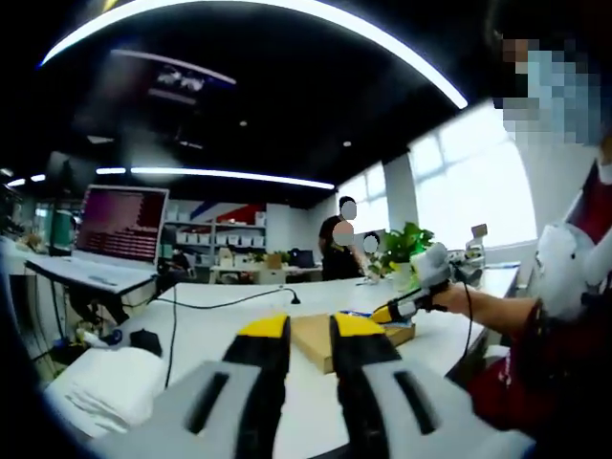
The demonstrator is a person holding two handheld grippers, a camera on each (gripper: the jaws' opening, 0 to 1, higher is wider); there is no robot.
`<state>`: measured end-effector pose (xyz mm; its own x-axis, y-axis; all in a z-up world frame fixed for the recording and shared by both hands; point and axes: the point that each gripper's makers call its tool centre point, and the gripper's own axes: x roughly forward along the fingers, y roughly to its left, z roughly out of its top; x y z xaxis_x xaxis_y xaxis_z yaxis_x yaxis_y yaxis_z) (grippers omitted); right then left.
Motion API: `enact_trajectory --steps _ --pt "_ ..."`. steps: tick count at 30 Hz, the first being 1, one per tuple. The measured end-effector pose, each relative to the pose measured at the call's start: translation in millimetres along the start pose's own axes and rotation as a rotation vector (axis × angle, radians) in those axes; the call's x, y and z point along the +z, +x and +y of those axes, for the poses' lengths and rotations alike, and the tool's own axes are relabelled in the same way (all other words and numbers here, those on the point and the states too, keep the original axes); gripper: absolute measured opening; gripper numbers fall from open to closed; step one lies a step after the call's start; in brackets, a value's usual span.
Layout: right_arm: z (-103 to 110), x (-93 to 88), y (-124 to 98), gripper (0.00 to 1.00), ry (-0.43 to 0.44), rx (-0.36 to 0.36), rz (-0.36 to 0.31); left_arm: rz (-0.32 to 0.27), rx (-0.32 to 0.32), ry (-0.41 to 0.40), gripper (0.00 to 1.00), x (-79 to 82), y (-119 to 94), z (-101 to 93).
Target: Pick up the toothpaste unscrew the cap squeeze it onto the small board screw the cap back on and return it to the table
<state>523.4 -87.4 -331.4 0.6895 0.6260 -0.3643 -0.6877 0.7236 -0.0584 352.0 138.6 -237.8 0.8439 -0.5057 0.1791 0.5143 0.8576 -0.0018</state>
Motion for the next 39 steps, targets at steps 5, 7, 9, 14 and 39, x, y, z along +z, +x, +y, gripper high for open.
enact_trajectory --steps 5,7,9,14,39 --pt "8.7 8.7 -6.0 0.03 -0.073 -0.011 -0.036 0.001 0.000 -0.002 0.17 -0.9 1.1 -0.2" --pt "14.3 12.6 -9.5 0.02 -0.139 -0.022 -0.041 0.000 0.000 -0.003 0.17 -1.0 1.4 -0.3" --pt "19.7 13.3 -11.4 0.02 -0.205 -0.037 -0.029 0.000 -0.001 -0.003 0.17 -1.3 1.4 -0.7" --pt "32.0 13.4 -10.7 0.03 -0.304 -0.025 0.019 -0.001 -0.006 -0.005 0.17 -1.3 1.1 -1.3" --pt "66.8 32.2 -47.9 0.01 0.043 0.259 -0.185 -0.019 -0.232 -0.127 0.17 -4.2 30.6 -46.0"
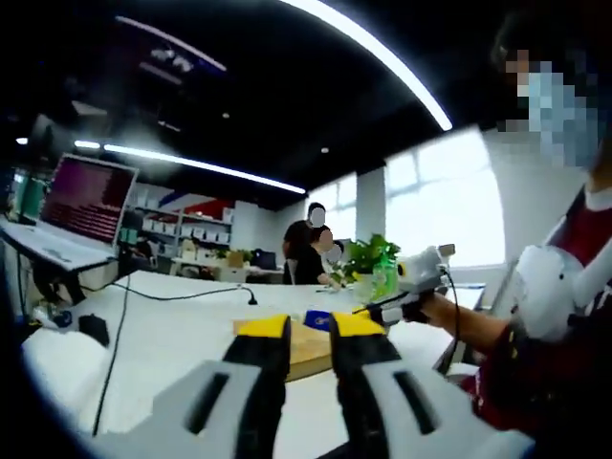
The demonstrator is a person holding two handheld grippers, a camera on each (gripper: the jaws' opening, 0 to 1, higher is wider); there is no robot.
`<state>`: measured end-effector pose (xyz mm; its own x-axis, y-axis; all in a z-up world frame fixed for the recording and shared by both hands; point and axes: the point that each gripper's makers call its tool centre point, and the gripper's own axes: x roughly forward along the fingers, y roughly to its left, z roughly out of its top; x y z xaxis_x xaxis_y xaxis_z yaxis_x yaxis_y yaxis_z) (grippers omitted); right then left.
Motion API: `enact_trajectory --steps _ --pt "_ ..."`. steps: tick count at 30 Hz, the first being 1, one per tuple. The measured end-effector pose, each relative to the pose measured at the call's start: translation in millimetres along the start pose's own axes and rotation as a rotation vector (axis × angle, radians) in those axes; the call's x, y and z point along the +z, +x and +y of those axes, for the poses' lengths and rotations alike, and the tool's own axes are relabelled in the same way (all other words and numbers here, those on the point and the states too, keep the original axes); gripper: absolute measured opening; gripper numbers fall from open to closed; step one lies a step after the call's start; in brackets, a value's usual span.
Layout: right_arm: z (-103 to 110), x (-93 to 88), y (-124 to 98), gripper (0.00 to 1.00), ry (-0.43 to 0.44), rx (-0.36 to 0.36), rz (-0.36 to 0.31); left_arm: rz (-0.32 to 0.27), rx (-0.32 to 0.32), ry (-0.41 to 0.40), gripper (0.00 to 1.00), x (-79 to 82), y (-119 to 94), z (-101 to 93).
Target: Pick up the toothpaste unscrew the cap squeeze it onto the small board screw the cap back on and return it to the table
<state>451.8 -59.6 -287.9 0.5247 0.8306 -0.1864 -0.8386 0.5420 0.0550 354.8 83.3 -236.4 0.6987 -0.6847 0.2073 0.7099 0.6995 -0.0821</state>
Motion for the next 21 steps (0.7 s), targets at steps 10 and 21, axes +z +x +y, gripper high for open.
enact_trajectory --steps 10,21 --pt "73.0 52.4 -47.4 0.02 0.264 0.411 -0.329 -0.076 -0.277 -0.125 0.18 13.0 60.0 -55.3" --pt "111.4 69.4 -62.9 0.02 0.371 0.621 -0.438 -0.141 -0.453 -0.177 0.21 37.3 82.2 -97.6"
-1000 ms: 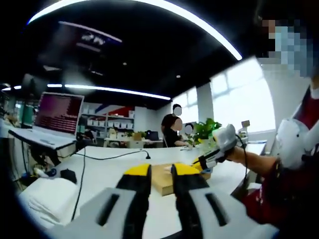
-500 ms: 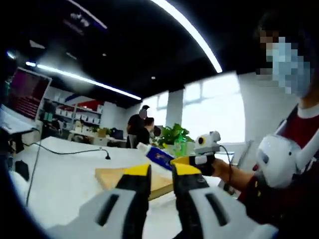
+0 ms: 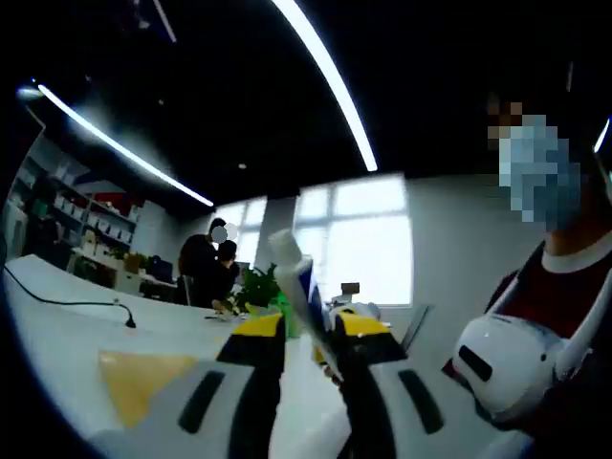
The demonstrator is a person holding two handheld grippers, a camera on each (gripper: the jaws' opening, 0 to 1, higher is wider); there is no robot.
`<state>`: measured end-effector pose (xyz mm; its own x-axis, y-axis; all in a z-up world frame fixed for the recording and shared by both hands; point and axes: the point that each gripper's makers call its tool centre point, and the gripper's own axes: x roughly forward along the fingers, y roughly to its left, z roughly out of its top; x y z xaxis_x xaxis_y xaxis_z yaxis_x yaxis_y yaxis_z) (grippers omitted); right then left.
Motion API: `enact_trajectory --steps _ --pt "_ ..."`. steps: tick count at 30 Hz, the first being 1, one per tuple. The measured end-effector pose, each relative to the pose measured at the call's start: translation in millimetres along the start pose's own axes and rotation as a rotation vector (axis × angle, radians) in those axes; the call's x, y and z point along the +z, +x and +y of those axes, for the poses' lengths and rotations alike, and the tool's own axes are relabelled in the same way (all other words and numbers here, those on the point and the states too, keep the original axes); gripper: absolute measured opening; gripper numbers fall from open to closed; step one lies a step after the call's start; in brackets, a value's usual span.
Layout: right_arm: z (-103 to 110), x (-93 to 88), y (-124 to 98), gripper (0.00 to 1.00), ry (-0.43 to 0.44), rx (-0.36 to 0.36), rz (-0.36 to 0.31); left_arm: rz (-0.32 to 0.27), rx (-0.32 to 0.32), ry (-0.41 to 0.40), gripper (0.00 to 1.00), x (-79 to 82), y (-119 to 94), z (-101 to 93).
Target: Pick up the toothpaste unscrew the cap squeeze it onto the small board screw the cap back on and return it to the table
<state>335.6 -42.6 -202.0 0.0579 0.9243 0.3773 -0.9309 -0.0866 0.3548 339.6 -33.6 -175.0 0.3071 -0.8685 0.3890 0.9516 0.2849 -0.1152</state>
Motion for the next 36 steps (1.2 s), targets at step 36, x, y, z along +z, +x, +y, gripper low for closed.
enact_trajectory --steps 36 --pt "-1.8 -31.6 -16.3 0.12 -0.201 -0.029 0.097 0.115 -0.068 -0.068 0.05 -24.0 27.2 -13.7"
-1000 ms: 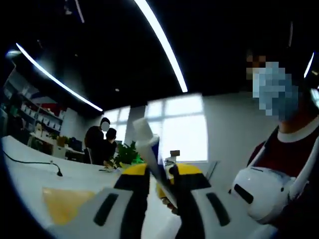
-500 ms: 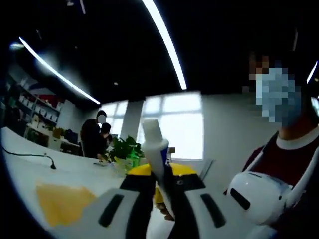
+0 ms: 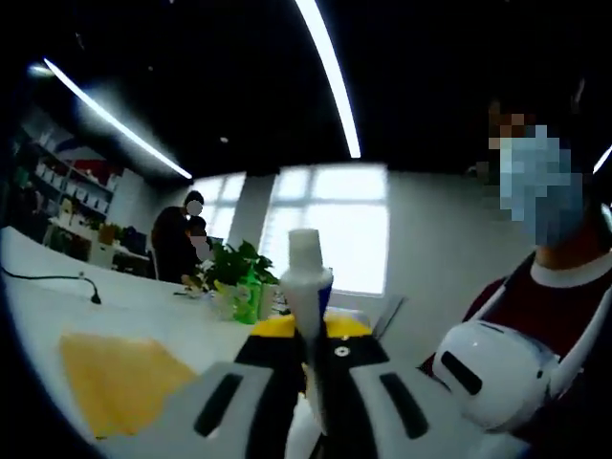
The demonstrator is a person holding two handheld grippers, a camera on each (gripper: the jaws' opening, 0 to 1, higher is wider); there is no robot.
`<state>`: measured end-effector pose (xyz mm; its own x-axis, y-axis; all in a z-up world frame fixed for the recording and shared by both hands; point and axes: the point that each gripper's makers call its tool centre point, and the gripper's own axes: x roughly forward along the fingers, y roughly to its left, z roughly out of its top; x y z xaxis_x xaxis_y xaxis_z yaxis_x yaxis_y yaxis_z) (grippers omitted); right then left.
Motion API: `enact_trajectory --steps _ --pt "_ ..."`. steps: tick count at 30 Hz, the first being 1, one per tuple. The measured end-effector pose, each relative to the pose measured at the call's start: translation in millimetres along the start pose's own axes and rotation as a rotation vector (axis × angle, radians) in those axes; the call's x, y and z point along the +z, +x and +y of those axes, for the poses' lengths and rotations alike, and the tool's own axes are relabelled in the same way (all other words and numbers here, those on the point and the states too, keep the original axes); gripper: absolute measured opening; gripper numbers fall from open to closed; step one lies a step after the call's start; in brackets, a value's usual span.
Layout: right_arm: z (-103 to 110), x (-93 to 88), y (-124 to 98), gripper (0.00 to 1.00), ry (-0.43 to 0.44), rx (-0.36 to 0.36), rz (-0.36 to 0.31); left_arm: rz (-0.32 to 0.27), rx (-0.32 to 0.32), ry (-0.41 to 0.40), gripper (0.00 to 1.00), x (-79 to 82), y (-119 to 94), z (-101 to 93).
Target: Pick up the toothpaste unscrew the cap squeeze it onto the small board screw the cap back on and return it to the table
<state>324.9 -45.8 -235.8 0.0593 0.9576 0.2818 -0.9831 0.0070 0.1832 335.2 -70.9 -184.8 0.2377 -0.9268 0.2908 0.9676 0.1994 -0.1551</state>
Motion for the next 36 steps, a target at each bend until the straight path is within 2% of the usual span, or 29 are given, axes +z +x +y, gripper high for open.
enact_trajectory --steps 3,5,6,9,11,13,19,20,22,23,27,36 --pt "-3.1 -5.7 -3.3 0.16 -0.043 -0.028 0.061 0.016 0.010 0.019 0.05 -2.6 -1.4 0.3" --pt "-11.5 -7.0 -11.0 0.17 -0.092 -0.082 0.116 0.045 0.044 0.069 0.05 -3.9 -5.4 4.1" --pt "-16.5 -2.8 -15.5 0.18 -0.118 -0.112 0.121 0.075 0.084 0.091 0.05 -5.4 -8.1 7.9" --pt "-21.5 28.0 -24.6 0.18 -0.144 -0.165 0.062 0.181 0.188 0.196 0.05 -13.1 -14.8 19.0" --pt "-12.2 55.8 -20.7 0.18 -0.167 -0.166 -0.015 0.244 0.258 0.275 0.05 -18.5 -17.3 28.1" --pt "-1.1 68.0 -11.6 0.18 -0.222 -0.159 -0.033 0.290 0.288 0.321 0.05 -24.3 -17.3 31.7" --pt "14.9 65.4 18.5 0.18 -0.331 -0.167 0.019 0.317 0.256 0.298 0.05 -34.9 -11.0 25.6" --pt "13.5 61.8 21.5 0.18 -0.340 -0.178 0.040 0.326 0.262 0.307 0.05 -35.9 -11.4 26.0" --pt "1.3 55.9 22.7 0.18 -0.360 -0.250 0.083 0.340 0.278 0.329 0.05 -36.7 -12.4 27.5" --pt "0.4 55.3 24.0 0.17 -0.367 -0.253 0.082 0.343 0.284 0.338 0.05 -36.6 -12.5 27.4" --pt "0.5 55.2 24.2 0.14 -0.320 -0.234 0.059 0.358 0.294 0.358 0.05 -37.4 -13.5 27.9" --pt "1.0 52.8 22.5 0.10 -0.322 -0.232 0.071 0.391 0.306 0.377 0.05 -41.8 -10.7 26.1"
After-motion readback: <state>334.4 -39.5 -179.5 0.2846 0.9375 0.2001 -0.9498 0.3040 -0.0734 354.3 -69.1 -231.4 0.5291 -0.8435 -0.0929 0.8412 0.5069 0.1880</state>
